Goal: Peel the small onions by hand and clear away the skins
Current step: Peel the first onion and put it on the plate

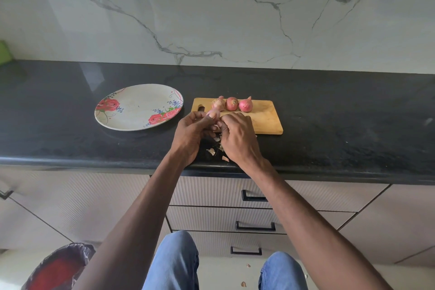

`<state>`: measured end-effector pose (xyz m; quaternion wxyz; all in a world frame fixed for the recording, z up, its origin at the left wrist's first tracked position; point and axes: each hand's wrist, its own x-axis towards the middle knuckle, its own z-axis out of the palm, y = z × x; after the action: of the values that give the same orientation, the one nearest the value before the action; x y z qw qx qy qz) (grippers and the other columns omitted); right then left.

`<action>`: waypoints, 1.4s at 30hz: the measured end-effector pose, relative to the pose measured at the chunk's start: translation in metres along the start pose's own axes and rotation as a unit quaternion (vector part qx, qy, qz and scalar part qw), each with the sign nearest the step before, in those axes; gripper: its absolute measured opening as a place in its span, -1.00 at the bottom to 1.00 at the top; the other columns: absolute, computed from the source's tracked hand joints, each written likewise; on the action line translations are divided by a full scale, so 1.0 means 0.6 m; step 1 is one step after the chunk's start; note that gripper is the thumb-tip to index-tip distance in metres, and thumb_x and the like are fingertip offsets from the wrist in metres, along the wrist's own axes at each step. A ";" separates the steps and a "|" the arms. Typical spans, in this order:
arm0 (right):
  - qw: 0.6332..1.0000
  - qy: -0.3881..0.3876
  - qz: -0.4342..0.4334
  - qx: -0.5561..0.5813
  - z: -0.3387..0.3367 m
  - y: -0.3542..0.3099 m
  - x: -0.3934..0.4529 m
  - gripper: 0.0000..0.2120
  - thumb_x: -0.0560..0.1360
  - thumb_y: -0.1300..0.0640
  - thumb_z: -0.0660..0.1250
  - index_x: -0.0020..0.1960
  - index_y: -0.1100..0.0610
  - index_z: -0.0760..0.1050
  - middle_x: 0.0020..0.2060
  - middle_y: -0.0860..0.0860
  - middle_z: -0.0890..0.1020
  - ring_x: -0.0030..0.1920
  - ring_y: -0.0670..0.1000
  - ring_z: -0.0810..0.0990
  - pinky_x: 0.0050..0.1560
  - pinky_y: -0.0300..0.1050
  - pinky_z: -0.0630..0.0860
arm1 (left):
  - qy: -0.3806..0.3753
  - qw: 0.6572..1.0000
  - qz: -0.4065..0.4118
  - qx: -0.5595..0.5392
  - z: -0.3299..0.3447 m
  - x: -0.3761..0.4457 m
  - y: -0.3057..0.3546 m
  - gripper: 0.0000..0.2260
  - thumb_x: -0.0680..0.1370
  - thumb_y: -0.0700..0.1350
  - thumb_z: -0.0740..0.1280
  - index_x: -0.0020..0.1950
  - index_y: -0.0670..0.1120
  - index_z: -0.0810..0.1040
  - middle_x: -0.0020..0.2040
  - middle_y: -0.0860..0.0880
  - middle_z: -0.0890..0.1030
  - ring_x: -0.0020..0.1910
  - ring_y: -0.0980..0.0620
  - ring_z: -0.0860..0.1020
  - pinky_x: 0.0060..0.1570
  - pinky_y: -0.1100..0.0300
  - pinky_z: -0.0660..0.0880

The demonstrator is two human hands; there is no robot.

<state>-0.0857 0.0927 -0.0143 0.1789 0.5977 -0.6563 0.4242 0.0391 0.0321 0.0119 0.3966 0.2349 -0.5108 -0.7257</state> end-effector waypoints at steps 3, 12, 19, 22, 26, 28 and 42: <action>0.999 0.014 0.013 0.049 -0.006 -0.007 0.001 -0.82 0.54 0.31 0.28 -0.24 0.20 0.49 -0.32 0.00 0.53 -0.26 -0.05 0.42 -0.16 -0.14 0.37 | -0.024 1.000 -0.005 0.014 -0.003 0.004 -0.003 -0.90 0.65 -0.20 0.28 0.07 -0.19 0.57 -0.19 -0.12 0.61 -0.27 -0.04 0.57 -0.25 0.14 0.56; 0.976 -0.020 0.128 0.173 -0.027 -0.004 0.005 -0.79 0.61 0.23 0.31 -0.19 0.20 0.59 -0.38 -0.05 0.56 -0.34 -0.19 0.51 -0.35 -0.38 0.35 | -0.057 0.998 -0.032 0.008 -0.009 0.013 -0.004 -0.79 0.68 -0.24 0.18 0.14 -0.31 0.57 -0.08 -0.20 0.63 -0.21 -0.03 0.61 -0.16 0.16 0.58; 0.943 0.028 0.226 0.242 -0.030 0.001 0.009 -0.79 0.67 0.18 0.23 -0.06 0.17 0.60 -0.21 0.01 0.68 -0.27 -0.17 0.59 -0.19 -0.20 0.57 | 0.002 0.998 -0.011 -0.057 -0.005 0.012 0.004 -0.80 0.65 -0.16 0.26 0.04 -0.29 0.57 -0.12 -0.23 0.62 -0.24 -0.03 0.60 -0.21 0.18 0.59; 0.951 0.083 0.207 0.213 -0.035 0.006 0.008 -0.86 0.64 0.25 0.26 0.01 0.21 0.60 -0.16 -0.01 0.66 -0.20 -0.15 0.59 -0.16 -0.16 0.55 | 0.051 0.996 0.016 -0.065 -0.008 0.016 0.002 -0.78 0.68 -0.14 0.23 0.01 -0.26 0.57 -0.18 -0.20 0.60 -0.28 -0.03 0.59 -0.24 0.17 0.58; 0.991 0.031 0.024 0.130 -0.021 -0.013 0.005 -0.70 0.48 0.46 0.29 0.18 0.29 0.59 0.09 0.14 0.65 0.09 0.07 0.63 0.10 -0.10 0.58 | 0.006 0.999 0.026 -0.021 -0.003 0.008 -0.010 -0.88 0.61 -0.23 0.34 0.10 -0.23 0.48 -0.19 -0.10 0.65 -0.23 -0.05 0.62 -0.08 0.05 0.62; 0.993 0.022 0.006 0.119 -0.021 -0.015 0.004 -0.69 0.53 0.35 0.36 0.26 0.29 0.57 0.16 0.15 0.63 0.17 0.11 0.60 0.18 -0.05 0.57 | 0.008 0.999 0.029 -0.021 -0.006 0.006 -0.009 -0.84 0.60 -0.24 0.35 0.13 -0.23 0.44 -0.18 -0.11 0.65 -0.22 -0.06 0.62 -0.05 0.02 0.62; 0.987 -0.002 0.071 0.146 -0.012 -0.005 0.003 -0.79 0.60 0.23 0.23 -0.16 0.27 0.54 -0.24 0.04 0.57 -0.24 -0.03 0.50 -0.23 -0.09 0.47 | -0.040 0.991 0.029 0.126 -0.008 0.005 -0.016 -0.64 0.70 0.02 0.22 0.07 -0.30 0.56 -0.17 -0.22 0.57 -0.33 -0.05 0.51 -0.43 0.19 0.45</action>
<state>-0.0853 0.0971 -0.0077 0.0579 0.5705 -0.6281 0.5260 0.0376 0.0283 0.0016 0.3643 0.2390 -0.6200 -0.6525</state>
